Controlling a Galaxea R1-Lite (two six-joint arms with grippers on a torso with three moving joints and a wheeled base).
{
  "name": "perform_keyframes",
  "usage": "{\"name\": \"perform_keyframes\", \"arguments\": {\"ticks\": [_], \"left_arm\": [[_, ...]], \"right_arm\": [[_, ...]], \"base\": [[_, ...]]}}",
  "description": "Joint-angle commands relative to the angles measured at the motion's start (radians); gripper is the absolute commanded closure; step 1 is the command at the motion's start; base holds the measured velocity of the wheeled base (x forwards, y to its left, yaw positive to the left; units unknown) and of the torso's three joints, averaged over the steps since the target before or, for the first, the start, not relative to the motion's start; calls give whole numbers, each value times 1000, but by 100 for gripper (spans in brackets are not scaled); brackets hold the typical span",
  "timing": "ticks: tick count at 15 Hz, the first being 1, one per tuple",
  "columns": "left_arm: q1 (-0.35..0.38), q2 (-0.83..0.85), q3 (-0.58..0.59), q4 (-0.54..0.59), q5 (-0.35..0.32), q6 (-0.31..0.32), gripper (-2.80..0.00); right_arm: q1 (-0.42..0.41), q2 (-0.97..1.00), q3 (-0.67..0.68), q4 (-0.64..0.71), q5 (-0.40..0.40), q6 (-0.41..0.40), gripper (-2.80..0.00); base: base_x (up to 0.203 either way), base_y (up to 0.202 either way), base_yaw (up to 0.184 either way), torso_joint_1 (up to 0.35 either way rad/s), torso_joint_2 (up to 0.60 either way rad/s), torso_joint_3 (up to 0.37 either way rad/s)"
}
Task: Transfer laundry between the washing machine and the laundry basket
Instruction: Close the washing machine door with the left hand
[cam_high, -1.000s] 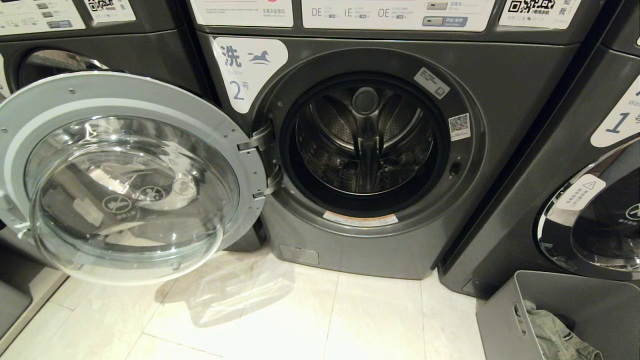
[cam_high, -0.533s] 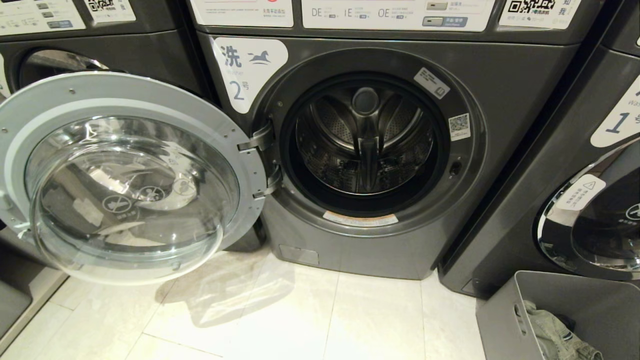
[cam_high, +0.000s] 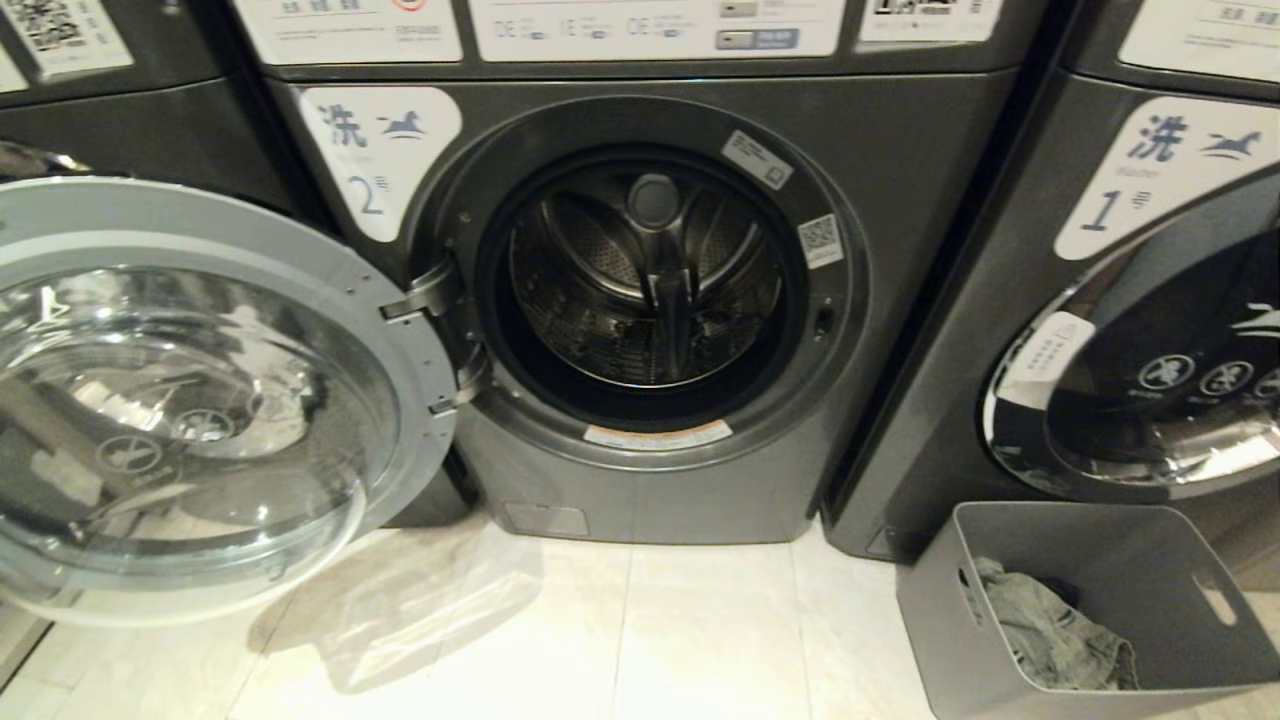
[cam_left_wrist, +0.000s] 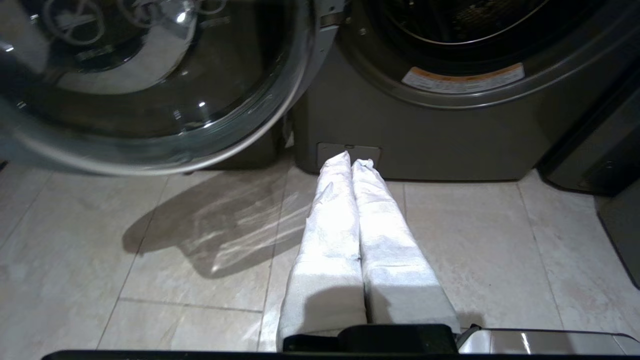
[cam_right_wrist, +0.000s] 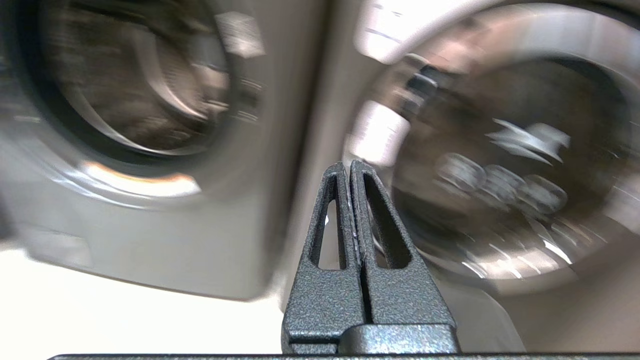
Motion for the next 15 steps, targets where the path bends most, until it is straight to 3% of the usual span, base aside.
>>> {"name": "perform_keyframes", "arguments": {"ticks": [1, 6, 15], "left_arm": [[0, 0, 0, 0, 1, 0, 0], [0, 0, 0, 1, 1, 0, 0], [0, 0, 0, -1, 1, 0, 0]], "right_arm": [[0, 2, 40, -3, 0, -2, 0], [0, 0, 40, -3, 0, -2, 0], [0, 1, 40, 6, 20, -3, 0]], "base": [[-1, 8, -214, 6, 11, 3], [-2, 7, -161, 4, 2, 2], [0, 0, 0, 0, 0, 0]]}}
